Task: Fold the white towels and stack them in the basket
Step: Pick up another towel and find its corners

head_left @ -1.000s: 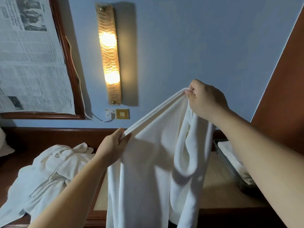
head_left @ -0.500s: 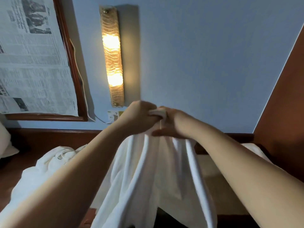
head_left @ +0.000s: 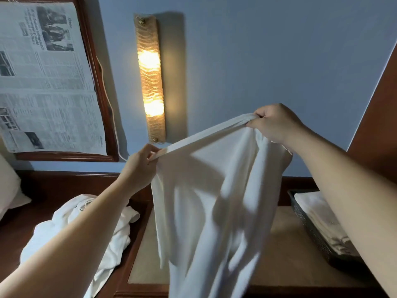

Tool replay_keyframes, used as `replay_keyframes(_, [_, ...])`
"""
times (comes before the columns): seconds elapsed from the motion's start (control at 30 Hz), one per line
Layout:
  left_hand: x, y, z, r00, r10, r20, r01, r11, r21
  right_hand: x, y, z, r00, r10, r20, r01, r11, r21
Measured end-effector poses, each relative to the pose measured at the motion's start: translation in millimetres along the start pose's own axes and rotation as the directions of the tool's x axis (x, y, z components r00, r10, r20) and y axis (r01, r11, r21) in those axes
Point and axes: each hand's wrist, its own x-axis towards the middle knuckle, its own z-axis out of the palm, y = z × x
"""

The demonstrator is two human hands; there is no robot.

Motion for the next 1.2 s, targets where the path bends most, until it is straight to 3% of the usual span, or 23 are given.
replay_keyframes(0.1, [-3,2,-8,0.994,-0.072,-0.082,0.065,0.994,-0.087,1,14,4,1.000,0.028,-0.012,-0.030,0.972,-0.233])
replay_keyframes(0.17, [-1,24,-13,0.996,0.005,-0.084,-0.012,0.996,-0.089,-6,15,17,0.997,0.013,0.075,0.019,0.912,-0.409])
replay_keyframes(0.23, [4,59,-17,0.988,0.151,-0.028,-0.152,0.985,-0.082,-17,1,38,0.963,-0.036,0.266,0.143,0.907,-0.397])
replay_keyframes(0.3, [11,91,-16,0.957,0.285,0.053,-0.280,0.957,-0.082,-28,-20,61,0.931,-0.100,0.352,0.202,0.943,-0.266])
replay_keyframes(0.4, [22,117,-15,0.924,0.364,0.116,-0.356,0.931,-0.080,-19,-30,73,0.938,-0.190,0.289,0.234,0.964,-0.127])
replay_keyframes(0.5, [26,106,-20,0.942,0.317,0.112,-0.311,0.948,-0.063,-6,-26,47,0.960,-0.200,0.196,0.230,0.962,-0.147])
replay_keyframes(0.6, [20,74,-20,0.955,0.264,0.134,-0.271,0.962,0.038,1,-15,20,0.985,-0.158,0.071,0.169,0.968,-0.185])
replay_keyframes(0.7, [9,45,-21,0.971,0.204,0.123,-0.206,0.979,0.000,3,5,9,0.997,-0.075,-0.006,0.073,0.984,-0.161])
replay_keyframes(1.0, [7,30,-38,0.994,0.103,-0.030,-0.105,0.992,-0.067,1,33,22,0.994,0.080,-0.074,-0.095,0.970,-0.225])
replay_keyframes(1.1, [8,33,-49,0.998,0.066,0.019,-0.062,0.986,-0.154,0,37,21,0.990,0.110,-0.086,-0.127,0.963,-0.236])
replay_keyframes(1.2, [9,36,-49,0.994,0.084,0.074,-0.077,0.994,-0.082,-1,37,23,0.990,0.114,-0.082,-0.132,0.957,-0.259])
